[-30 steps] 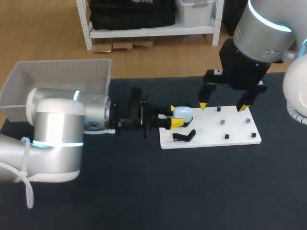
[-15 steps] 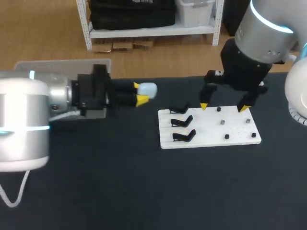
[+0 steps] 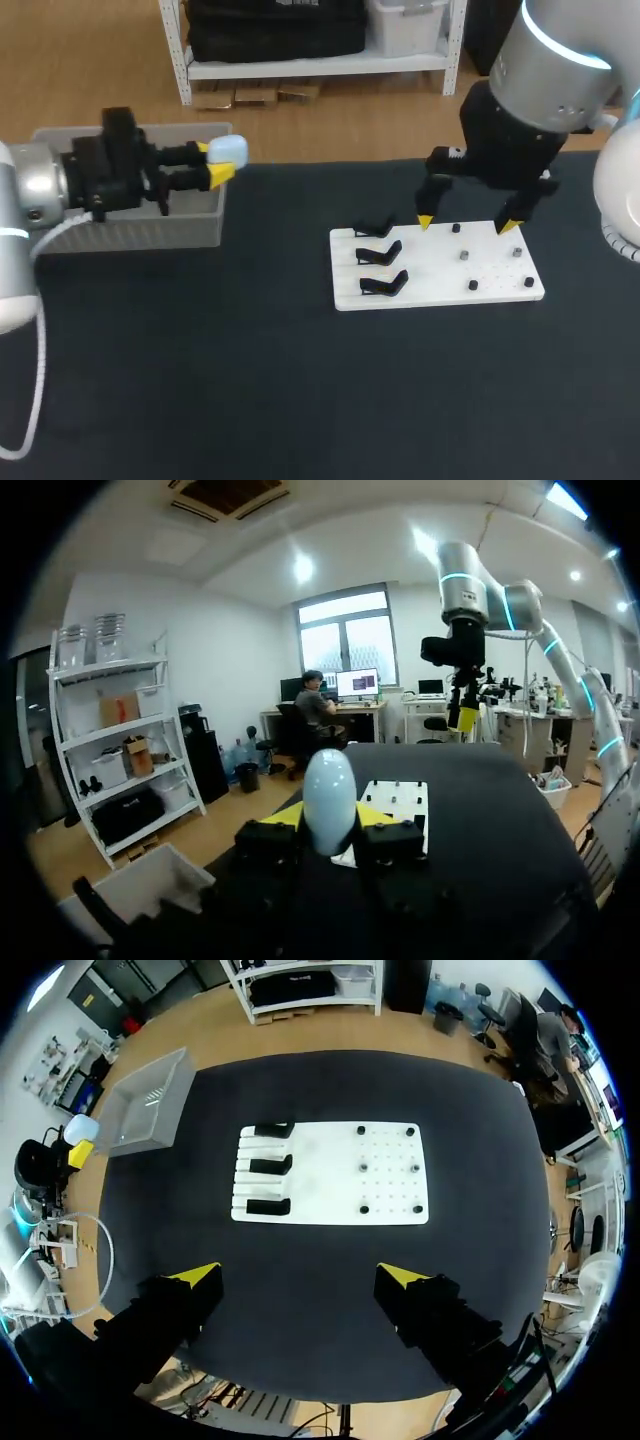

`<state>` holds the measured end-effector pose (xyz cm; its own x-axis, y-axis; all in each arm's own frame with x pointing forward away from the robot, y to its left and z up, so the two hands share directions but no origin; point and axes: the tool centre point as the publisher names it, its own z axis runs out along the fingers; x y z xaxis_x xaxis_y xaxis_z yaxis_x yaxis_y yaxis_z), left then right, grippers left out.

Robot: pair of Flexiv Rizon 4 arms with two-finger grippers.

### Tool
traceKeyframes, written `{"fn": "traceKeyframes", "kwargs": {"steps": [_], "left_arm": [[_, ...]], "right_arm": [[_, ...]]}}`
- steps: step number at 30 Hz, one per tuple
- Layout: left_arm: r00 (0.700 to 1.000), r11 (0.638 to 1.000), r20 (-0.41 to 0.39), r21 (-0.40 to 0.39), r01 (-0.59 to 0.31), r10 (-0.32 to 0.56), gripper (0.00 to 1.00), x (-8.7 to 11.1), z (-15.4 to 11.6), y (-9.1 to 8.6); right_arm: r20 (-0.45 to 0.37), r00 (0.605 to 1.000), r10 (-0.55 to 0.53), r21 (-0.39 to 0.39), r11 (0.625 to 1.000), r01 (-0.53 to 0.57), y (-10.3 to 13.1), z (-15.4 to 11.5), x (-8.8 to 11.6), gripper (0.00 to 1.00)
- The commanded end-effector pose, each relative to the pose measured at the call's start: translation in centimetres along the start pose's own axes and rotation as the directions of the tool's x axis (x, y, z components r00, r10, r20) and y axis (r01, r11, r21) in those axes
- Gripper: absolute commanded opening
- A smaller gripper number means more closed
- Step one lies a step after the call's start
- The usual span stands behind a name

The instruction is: Pick up each earbud case from the left stands, insert the matching earbuds, close the lid, and place the case in the box.

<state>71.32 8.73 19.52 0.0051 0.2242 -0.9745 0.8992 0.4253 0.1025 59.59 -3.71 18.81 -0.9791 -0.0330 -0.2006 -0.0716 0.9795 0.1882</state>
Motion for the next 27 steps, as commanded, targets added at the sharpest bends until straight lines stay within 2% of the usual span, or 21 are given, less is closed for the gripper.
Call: {"fn": "traceKeyframes", "kwargs": {"steps": [1, 11, 20, 27], "left_arm": [[0.999, 0.959, 0.009, -0.282, 0.033, -0.032, 0.00, 1.0, -3.0, 0.1], [0.991, 0.913, -0.066, -0.399, 0.084, -0.120, 0.00, 4.2, -4.6, 2.6], [0.976, 0.918, -0.165, -0.392, 0.069, -0.143, 0.00, 4.4, -3.2, 7.8], [0.957, 0.891, -0.172, -0.432, 0.138, -0.232, 0.00, 7.3, -2.2, 12.6]], "right_arm": [[0.002, 1.000, -0.001, -0.003, 1.000, 0.001, -0.1, 0.0, 0.1, 1.00], [0.002, 1.000, -0.001, -0.003, 1.000, 0.001, -0.1, 0.0, 0.1, 1.00], [0.002, 1.000, -0.001, -0.003, 1.000, 0.001, -0.1, 0.0, 0.1, 1.00], [0.002, 1.000, -0.001, -0.003, 1.000, 0.001, -0.1, 0.0, 0.1, 1.00]]}}
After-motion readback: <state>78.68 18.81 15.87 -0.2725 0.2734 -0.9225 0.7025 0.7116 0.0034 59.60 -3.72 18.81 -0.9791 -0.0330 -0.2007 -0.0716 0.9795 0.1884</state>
